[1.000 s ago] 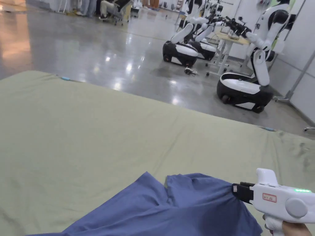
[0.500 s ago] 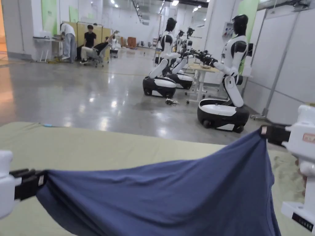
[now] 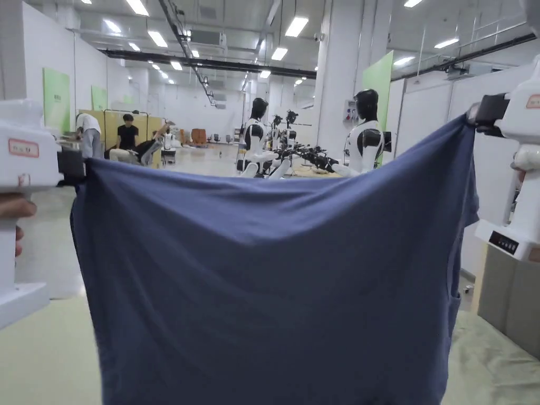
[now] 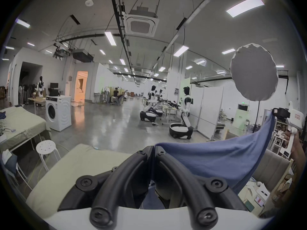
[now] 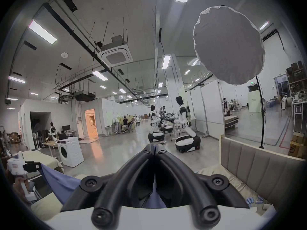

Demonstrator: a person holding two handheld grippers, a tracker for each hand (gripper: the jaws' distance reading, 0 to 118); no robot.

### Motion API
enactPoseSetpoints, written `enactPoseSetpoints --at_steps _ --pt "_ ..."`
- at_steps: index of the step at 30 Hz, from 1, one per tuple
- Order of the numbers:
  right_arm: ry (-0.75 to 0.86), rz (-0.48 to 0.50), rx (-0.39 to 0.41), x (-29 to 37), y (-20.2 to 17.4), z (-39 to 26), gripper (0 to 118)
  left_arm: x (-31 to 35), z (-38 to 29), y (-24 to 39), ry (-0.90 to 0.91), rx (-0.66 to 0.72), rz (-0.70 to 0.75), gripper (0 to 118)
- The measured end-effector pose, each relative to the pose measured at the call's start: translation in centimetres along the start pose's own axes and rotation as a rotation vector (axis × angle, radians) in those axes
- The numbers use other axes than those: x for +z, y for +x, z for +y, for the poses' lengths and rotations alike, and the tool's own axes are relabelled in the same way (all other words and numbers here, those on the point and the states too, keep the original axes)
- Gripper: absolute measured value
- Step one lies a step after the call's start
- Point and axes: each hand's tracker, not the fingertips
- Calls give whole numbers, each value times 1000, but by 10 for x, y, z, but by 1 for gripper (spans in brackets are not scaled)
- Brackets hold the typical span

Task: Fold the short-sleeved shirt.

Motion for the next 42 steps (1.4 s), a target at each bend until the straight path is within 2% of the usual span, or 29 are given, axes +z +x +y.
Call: enactPoseSetpoints --at_steps 6,9,11,14,17,20,25,29,31,36,38,40,42 --pt "-8 -43 27 -33 3 -10 1 -37 26 -7 31 18 33 4" --pt "-53 -50 -1 -50 9 -46 1 -45 2 -8 -5 41 75 4" --pt "-96 -87 50 -63 8 -82 1 -70 -21 -12 -35 44 74 4" --pt "-159 -93 29 -88 17 -125 1 -94 -57 -15 -90 73 103 4" --pt "-176 -94 13 -86 17 -147 1 -105 -85 -14 -93 156 69 4" --pt "-195 -101 27 -82 17 -161 1 -107 -97 -15 -100 144 50 4" --pt "-195 -86 -33 -35 33 -171 1 -75 -118 -16 -137 127 38 4" --pt "-234 -83 -54 33 37 -200 1 -18 -159 -22 -198 94 62 4" --pt "-276 -67 -93 68 38 -219 1 13 -187 -30 -248 68 68 4" --pt "-396 -40 -44 165 40 -293 1 117 -270 -35 -357 74 55 4" --pt "-466 -8 2 201 49 -338 1 147 -317 -42 -417 49 63 4" --pt "-545 -21 76 236 52 -381 1 173 -366 -48 -508 -18 69 4" --pt "-652 8 95 267 58 -421 1 198 -412 -55 -602 -37 62 4"
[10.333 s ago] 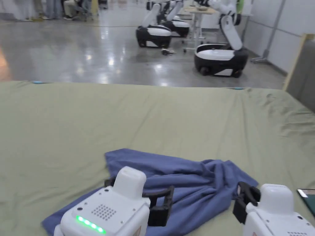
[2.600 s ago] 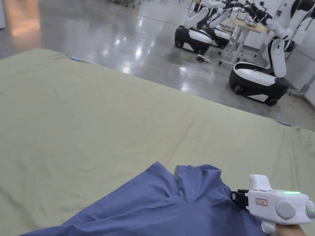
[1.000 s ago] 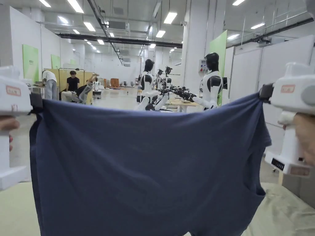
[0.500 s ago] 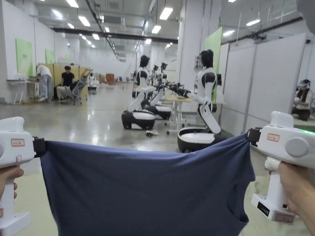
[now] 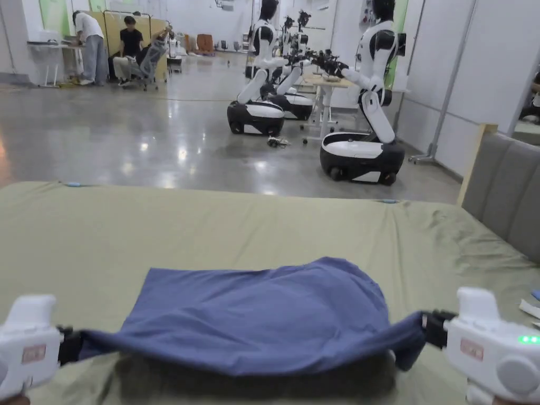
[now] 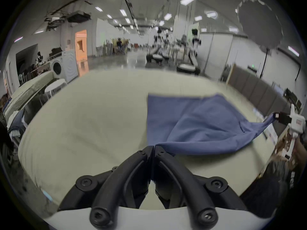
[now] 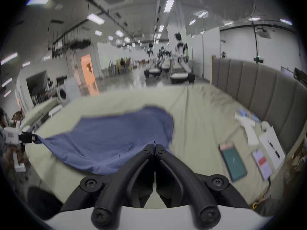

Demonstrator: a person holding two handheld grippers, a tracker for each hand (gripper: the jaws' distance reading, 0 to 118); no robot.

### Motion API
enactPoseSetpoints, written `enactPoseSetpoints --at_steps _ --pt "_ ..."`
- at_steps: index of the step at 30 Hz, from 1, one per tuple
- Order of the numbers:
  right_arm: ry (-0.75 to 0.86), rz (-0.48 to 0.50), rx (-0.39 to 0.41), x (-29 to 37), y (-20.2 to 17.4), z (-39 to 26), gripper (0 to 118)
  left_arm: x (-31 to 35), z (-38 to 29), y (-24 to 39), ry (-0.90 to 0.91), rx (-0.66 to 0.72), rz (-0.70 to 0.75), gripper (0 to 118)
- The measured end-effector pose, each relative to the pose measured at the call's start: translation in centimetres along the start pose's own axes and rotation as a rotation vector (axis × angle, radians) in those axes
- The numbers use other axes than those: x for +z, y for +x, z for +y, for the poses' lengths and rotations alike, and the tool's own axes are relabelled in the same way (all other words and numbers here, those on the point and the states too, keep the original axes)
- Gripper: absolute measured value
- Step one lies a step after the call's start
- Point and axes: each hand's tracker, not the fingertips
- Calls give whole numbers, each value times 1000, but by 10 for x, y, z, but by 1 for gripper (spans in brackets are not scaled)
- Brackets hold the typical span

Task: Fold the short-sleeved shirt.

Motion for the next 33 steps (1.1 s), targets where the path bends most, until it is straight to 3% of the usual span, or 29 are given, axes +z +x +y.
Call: enactPoseSetpoints --at_steps 3,8,9,10,11,12,13,15,18,20,21,22,23,25,26,30,31,32,33 --pt "-58 -34 -29 1 4 -64 1 -12 -63 -10 -98 40 25 4" --pt "-121 -79 -65 2 14 -109 1 -19 -90 -10 -145 22 19 5" --pt "-105 -85 -69 5 17 -113 3 -22 -88 -11 -90 22 22 19" --pt "-67 -77 -75 10 19 -111 16 -16 -86 -12 -50 32 -2 41" --pt "-45 -55 -82 14 20 -108 44 -9 -84 -13 -19 23 -11 65" --pt "-16 -36 -80 23 21 -104 100 4 -83 -11 27 -12 2 91" --pt "11 -11 -89 33 20 -101 118 23 -83 -6 109 -56 13 100" --pt "137 9 -86 67 10 -94 116 55 -83 3 238 -137 18 102" --pt "164 31 -22 96 -4 -92 116 95 -93 22 289 -202 63 101" --pt "163 24 33 120 -27 -85 100 104 -99 27 268 -223 104 99" --pt "168 1 60 127 -36 -87 61 106 -102 27 240 -216 113 77" --pt "164 -27 84 132 -43 -88 14 105 -104 25 193 -199 110 32" --pt "135 -30 103 115 -37 -98 0 104 -105 22 183 -186 98 4" --pt "115 -27 99 112 -39 -107 0 92 -107 12 184 -197 226 4" --pt "93 20 92 112 -39 -110 0 86 -107 6 116 -178 127 4" --pt "75 -3 82 99 -32 -122 0 64 -103 -4 85 -159 98 5" --pt "74 -28 105 106 -49 -109 0 56 -99 -4 67 -170 110 14" --pt "68 -18 77 106 -50 -109 0 48 -97 -5 55 -195 154 43" --pt "63 -19 63 105 -52 -108 0 35 -99 -5 38 -212 135 84"
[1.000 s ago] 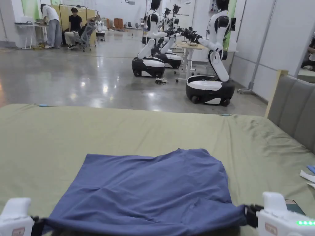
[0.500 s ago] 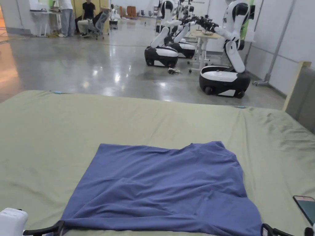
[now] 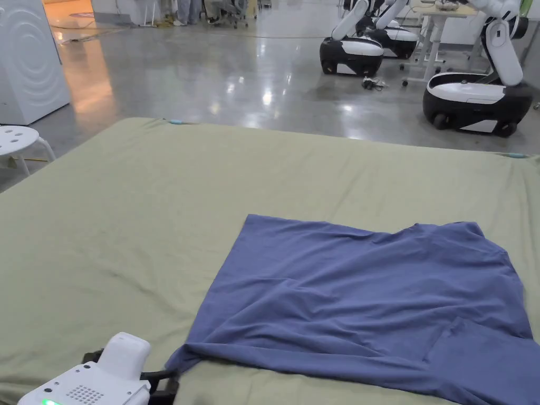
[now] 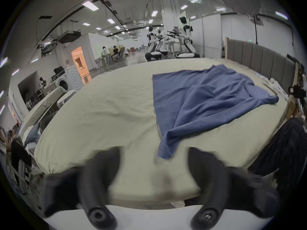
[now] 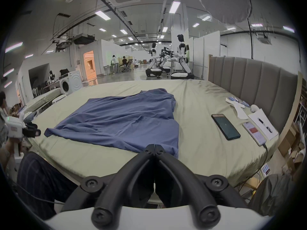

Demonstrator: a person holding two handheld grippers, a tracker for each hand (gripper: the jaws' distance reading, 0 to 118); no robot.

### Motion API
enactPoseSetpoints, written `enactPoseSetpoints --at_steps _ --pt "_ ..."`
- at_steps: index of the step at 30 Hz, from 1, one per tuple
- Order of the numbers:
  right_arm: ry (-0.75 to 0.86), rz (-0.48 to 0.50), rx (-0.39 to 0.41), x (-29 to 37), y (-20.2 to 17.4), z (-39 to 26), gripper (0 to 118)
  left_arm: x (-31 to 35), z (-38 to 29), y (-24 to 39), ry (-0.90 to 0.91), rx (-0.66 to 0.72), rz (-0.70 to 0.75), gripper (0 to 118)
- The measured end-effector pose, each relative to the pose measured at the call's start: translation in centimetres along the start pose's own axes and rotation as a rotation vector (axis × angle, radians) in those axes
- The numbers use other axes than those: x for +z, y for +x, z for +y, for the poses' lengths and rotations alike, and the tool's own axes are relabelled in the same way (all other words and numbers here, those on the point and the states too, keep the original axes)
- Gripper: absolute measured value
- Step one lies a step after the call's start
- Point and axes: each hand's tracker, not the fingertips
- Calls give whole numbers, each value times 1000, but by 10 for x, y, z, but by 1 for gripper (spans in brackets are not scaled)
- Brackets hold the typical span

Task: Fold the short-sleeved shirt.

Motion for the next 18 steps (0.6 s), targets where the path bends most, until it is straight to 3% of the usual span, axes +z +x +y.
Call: enactPoseSetpoints --at_steps 1,6,7,8,9,10,11,12,13,14,18 --pt "-1 -4 -34 -3 7 -4 0 -10 1 1 2 -11 1 104" --pt "-48 -46 -60 -18 31 -7 0 -39 21 16 -39 -46 -39 104" --pt "-62 -52 -60 -22 33 -7 0 -47 22 18 -74 -45 -70 88" --pt "-75 -59 -60 -26 35 -7 0 -50 23 18 -66 -45 -69 39" --pt "-90 -66 -56 -31 37 -8 0 -50 26 23 -54 -50 -59 5" --pt "-97 -85 -42 -32 32 -4 6 -48 29 25 -10 -105 29 5" --pt "-117 -100 -29 -38 33 -4 27 -47 31 27 -22 -64 -47 5" --pt "-143 -130 -16 -46 33 -5 78 -46 31 28 -41 -37 -79 5" --pt "-170 -130 -12 -56 34 -7 110 -47 33 30 -36 -35 -59 5" --pt "-189 -117 -11 -65 36 -9 117 -46 32 31 -28 -36 -57 5" --pt "-216 -108 45 -100 29 -8 117 -45 34 25 -30 -26 -69 5"
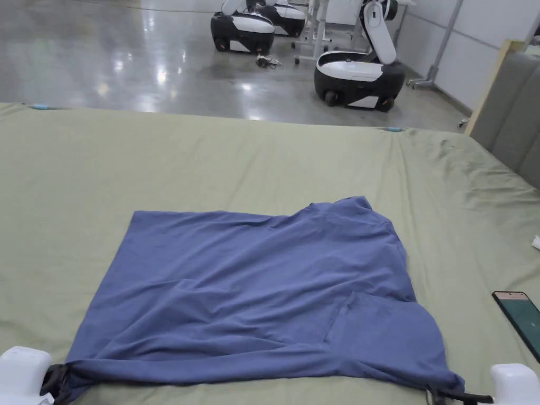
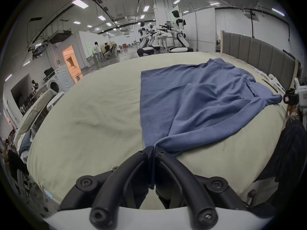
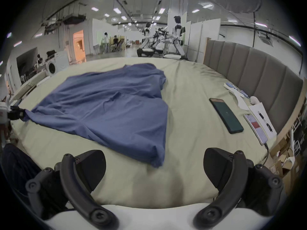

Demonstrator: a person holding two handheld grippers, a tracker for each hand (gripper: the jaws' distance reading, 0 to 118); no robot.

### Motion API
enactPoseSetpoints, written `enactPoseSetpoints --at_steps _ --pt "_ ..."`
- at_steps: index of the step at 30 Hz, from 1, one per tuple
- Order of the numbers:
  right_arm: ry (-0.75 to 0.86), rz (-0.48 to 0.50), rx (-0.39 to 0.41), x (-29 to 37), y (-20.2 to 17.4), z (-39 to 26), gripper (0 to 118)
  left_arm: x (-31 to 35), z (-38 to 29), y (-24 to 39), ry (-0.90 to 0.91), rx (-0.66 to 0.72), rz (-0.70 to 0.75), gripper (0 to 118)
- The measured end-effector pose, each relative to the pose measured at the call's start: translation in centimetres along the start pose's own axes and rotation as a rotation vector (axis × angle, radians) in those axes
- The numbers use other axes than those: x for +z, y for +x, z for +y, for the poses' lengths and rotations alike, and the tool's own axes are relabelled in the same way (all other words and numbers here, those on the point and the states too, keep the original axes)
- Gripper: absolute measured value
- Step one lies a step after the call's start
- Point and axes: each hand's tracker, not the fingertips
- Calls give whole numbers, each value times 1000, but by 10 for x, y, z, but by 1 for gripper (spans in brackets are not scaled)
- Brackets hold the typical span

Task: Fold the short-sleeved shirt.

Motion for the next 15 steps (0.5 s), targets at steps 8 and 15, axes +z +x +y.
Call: enactPoseSetpoints --at_steps 8,15 --pt "-19 118 -135 -35 7 2 3 -2 -5 -7 -26 45 -32 5" --pt "-20 143 -97 10 30 28 3 10 6 -20 -1 13 5 4"
